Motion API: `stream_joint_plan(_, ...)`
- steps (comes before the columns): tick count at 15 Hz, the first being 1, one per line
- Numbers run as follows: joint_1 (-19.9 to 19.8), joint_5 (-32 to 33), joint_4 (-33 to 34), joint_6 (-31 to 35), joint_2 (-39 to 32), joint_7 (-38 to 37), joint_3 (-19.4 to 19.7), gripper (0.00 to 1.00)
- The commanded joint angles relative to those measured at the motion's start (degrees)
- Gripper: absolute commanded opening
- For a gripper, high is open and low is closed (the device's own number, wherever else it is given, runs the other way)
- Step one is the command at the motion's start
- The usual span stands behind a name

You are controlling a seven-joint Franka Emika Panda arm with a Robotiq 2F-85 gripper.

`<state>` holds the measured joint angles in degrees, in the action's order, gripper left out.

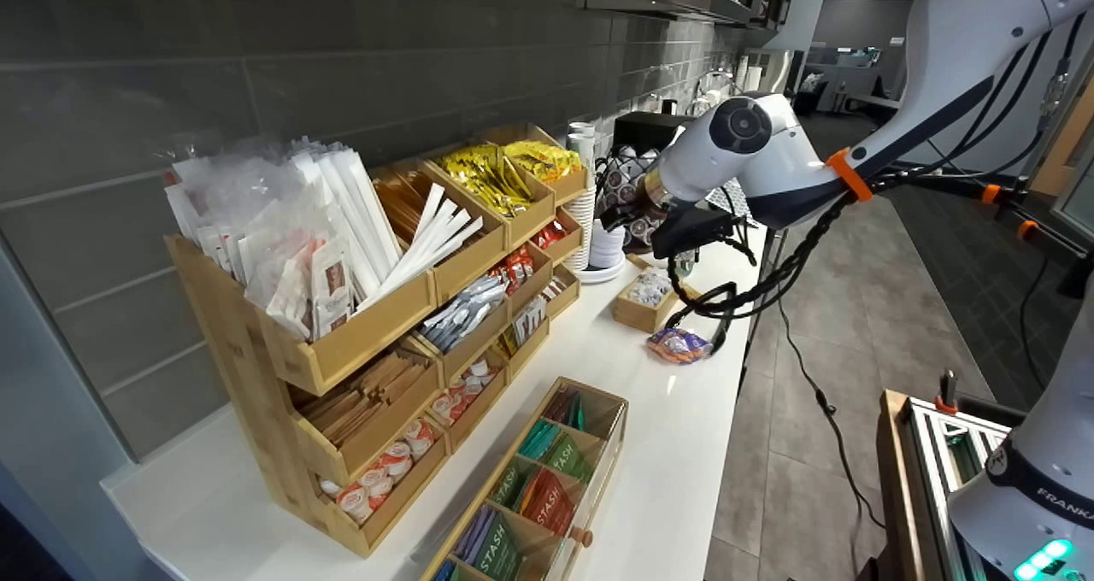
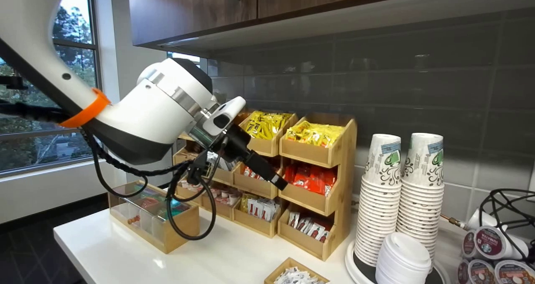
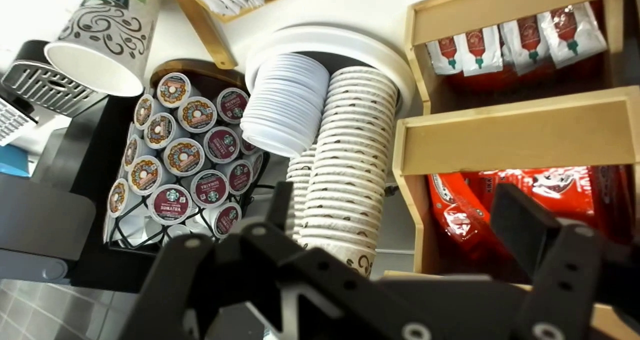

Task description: Put the orange sacket in the tray

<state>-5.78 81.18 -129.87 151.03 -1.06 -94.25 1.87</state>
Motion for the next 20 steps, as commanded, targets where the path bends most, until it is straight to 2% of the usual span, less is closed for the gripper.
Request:
stream_joint_plan(1,-0.1,-4.0,-3.3,0.6,3.3,4.3,0.1,1.00)
stream_joint_plan(9,-0.1,-5.5,-4.7,0.9,5.1,8.2,0.2,1.00)
stream_joint_plan(20,-0.2,-7.1,-5.9,7.2,5.7,14.2,1.3,1.00)
